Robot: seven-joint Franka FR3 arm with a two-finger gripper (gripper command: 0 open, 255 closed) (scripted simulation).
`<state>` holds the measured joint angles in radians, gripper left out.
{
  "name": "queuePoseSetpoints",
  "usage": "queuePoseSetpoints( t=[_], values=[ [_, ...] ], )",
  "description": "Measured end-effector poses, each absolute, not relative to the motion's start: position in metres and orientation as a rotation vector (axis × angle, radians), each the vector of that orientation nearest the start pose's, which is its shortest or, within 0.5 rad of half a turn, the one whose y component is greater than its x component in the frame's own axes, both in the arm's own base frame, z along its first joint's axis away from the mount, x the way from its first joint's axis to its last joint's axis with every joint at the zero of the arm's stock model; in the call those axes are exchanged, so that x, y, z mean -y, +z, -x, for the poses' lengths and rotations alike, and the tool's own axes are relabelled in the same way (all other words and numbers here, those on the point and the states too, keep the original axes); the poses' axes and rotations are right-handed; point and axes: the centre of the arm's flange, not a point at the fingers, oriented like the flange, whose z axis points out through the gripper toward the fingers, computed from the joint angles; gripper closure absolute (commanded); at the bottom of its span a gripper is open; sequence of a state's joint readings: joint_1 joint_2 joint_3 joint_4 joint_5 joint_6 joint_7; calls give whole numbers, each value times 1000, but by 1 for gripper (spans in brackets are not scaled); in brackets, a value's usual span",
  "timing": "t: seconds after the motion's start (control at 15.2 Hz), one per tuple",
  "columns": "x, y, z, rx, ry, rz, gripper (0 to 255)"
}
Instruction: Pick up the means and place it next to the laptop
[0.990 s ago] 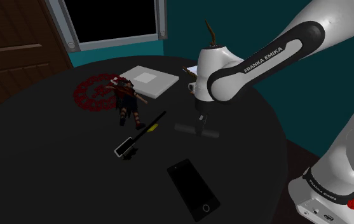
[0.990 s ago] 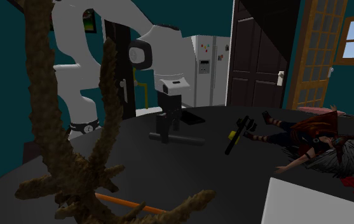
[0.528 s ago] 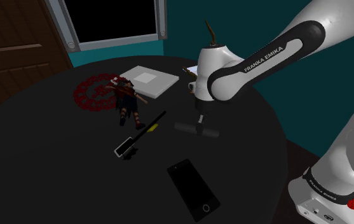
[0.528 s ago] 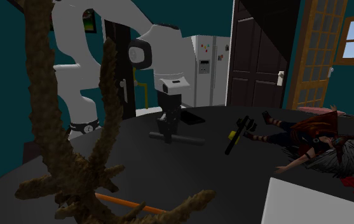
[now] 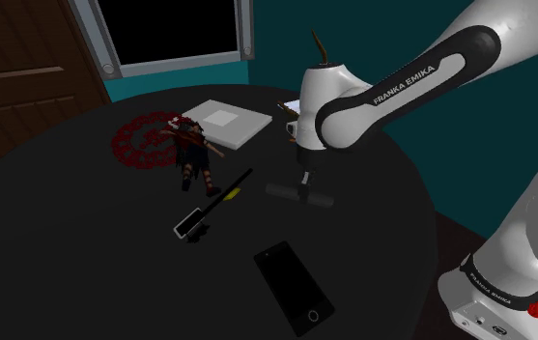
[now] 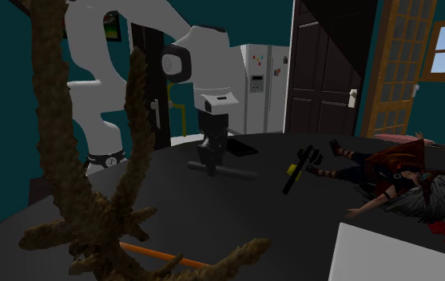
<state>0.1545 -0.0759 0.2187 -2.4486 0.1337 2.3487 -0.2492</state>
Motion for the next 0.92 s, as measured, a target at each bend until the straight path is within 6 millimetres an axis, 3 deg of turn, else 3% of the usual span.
queuePoseSetpoints(
  t=[0.92],
  values=[
    [-174,397,-435,798,47,2960,255]
  ],
)
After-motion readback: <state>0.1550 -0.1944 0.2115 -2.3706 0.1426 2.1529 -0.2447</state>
